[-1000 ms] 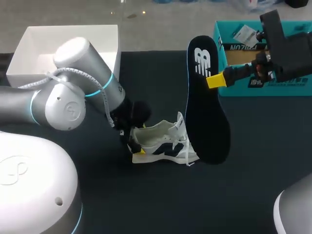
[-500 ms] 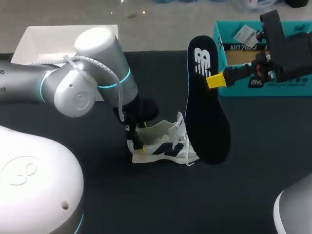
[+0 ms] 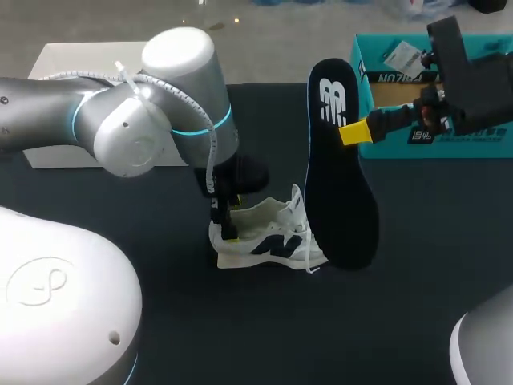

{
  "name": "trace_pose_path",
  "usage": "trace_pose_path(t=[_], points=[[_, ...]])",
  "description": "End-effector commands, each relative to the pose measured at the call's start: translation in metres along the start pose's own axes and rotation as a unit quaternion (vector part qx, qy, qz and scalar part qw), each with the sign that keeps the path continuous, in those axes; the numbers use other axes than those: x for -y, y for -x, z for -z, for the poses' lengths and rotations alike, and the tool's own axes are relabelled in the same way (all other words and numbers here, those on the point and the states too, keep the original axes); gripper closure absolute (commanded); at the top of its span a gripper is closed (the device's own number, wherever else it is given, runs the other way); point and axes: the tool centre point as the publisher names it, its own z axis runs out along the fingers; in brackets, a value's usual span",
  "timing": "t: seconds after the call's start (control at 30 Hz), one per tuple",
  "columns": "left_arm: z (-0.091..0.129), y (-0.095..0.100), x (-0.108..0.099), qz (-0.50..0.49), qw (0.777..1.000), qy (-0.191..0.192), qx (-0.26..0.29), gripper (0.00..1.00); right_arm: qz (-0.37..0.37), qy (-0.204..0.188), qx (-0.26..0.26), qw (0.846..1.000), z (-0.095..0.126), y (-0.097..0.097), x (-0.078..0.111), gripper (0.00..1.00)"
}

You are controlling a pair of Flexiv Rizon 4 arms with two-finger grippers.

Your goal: Take the shoe out of the shoebox, open the shoe tongue, remove and reinsert the insole, then place the shoe into the shoebox

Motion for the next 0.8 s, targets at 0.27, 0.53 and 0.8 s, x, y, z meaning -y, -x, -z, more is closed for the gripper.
trace_pose_path(t=[0.27,0.53,0.8], points=[[0.0227,-0.0131,-0.0087,0.005,1.0,-0.004,0.009,0.0,-0.001,-0.003,0.0,1.0,-0.0033,0.0015,-0.0031,1.0],[0.0227,-0.0131,-0.0087,0.005,1.0,-0.004,0.009,0.0,-0.001,-0.003,0.0,1.0,-0.0033,0.0015,-0.0031,1.0],[0.0227,-0.0131,-0.0087,0.005,1.0,-0.004,0.009,0.0,-0.001,-0.003,0.0,1.0,-0.0033,0.0015,-0.0031,1.0]])
